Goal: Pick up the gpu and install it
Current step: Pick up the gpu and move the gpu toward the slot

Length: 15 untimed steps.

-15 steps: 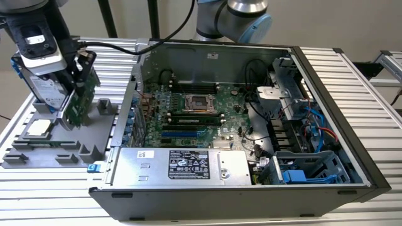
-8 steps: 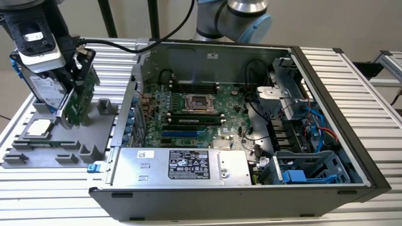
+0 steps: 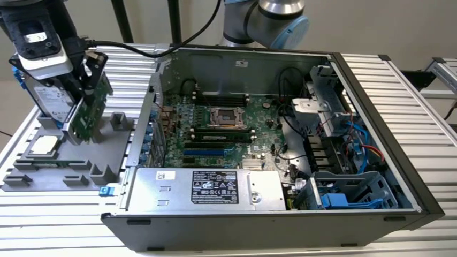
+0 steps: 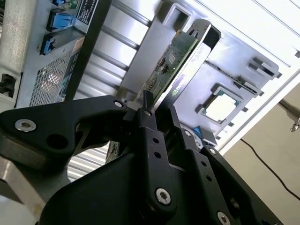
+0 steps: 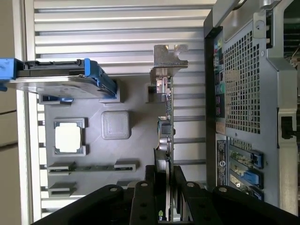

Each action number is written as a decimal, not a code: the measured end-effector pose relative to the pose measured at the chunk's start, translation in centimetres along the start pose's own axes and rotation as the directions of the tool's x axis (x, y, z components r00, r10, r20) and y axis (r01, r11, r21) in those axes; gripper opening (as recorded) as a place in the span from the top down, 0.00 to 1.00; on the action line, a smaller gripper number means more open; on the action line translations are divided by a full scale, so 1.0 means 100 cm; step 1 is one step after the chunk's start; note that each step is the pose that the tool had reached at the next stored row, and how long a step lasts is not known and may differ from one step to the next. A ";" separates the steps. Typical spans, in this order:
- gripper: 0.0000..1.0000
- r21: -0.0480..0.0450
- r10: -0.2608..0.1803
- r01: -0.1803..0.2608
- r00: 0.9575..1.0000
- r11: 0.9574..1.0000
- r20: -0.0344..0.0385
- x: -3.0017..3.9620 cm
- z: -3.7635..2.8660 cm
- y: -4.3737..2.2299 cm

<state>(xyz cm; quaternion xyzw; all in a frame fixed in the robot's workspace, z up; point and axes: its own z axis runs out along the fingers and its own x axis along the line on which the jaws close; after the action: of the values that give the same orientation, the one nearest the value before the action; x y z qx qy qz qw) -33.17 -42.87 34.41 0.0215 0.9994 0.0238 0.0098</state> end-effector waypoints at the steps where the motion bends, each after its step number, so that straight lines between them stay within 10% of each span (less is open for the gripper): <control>1: 1.00 0.000 0.000 0.000 1.000 1.000 0.000 0.0000 -0.0006 0.0000; 15: 1.00 0.000 0.000 0.000 1.000 1.000 0.000 -0.0001 -0.0050 0.0002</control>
<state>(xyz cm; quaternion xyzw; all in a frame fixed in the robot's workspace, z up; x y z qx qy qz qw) -33.17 -42.87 34.91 0.0215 0.9994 0.0238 0.0100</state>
